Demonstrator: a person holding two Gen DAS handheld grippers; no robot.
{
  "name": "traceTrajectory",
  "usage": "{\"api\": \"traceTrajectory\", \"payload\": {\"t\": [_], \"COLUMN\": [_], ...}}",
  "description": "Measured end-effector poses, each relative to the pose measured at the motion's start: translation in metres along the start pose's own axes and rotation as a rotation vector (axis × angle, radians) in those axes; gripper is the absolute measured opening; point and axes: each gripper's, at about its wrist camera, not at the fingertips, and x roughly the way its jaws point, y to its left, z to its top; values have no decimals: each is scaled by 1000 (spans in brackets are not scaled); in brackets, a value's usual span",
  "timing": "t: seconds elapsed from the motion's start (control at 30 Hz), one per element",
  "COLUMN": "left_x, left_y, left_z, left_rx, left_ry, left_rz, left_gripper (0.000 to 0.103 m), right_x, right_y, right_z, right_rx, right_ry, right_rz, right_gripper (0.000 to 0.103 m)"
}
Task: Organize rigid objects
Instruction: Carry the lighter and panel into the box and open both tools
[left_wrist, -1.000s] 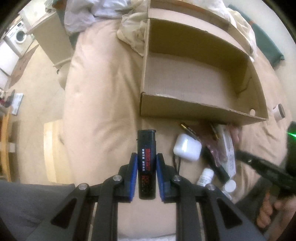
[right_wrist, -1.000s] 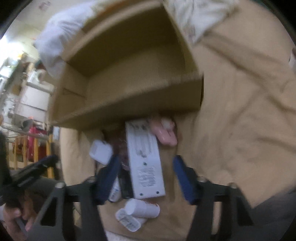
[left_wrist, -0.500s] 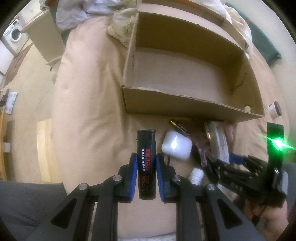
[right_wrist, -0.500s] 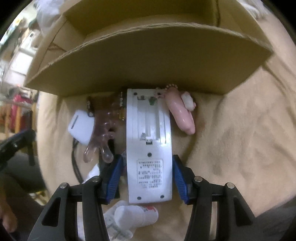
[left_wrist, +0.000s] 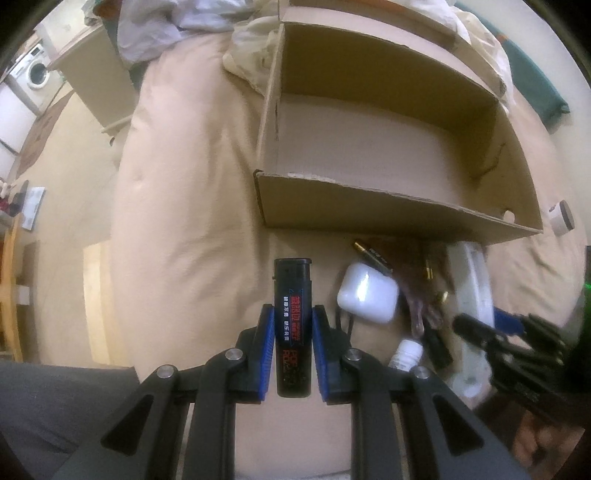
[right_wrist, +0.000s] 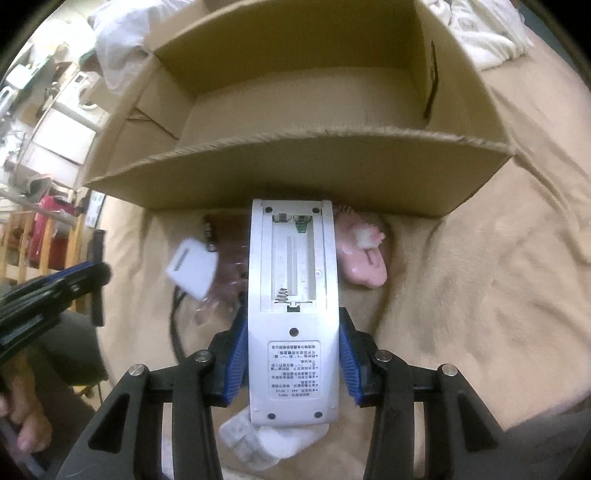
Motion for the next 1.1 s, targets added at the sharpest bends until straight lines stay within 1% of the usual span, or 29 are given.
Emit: {"api": "traceTrajectory", "payload": {"t": [0.13,0.33,0.4,0.53,0.6,0.67,0.8,0.87,0.93,1.1], "left_x": [-5,-25,-30,-49,-60,-66,-78,-76,-73,-56], "left_y": [0,-4,-7,-19,-23,-25,-35,-37,-39,-54], "left_z": [-1,-5,-2,14,25,35,59,71,84,110], "left_rx": [2,27,26,63,69,69,96,88,82,134], "left_ry": [-23,-84,-81,-122,-139,-152,-191,-192,-188,-203], "left_rz": [10,-4,-11,-3,-8,-12,5,5,-12,15], "left_gripper": [18,18,18,18,18,18,18,18,18,18], "right_x": [-12,-43,-56,-81,-92,-98,-113,-114,-114,-101], "right_y": [1,5,4,4,5,15,20,24,25,20], "right_z": [-2,-10,-10,-3,5,12,34,43,56,90], "right_rx": [-9,-9,-10,-4,-16,-23,-41,-51,-58,-46], "right_ry": [-20,-54,-69,-105,-129,-156,-195,-209,-222,-235], "right_rz": [15,95,120,174,182,183,178,174,169,170], "right_gripper": [46,46,46,46,46,46,47,46,46,46]}}
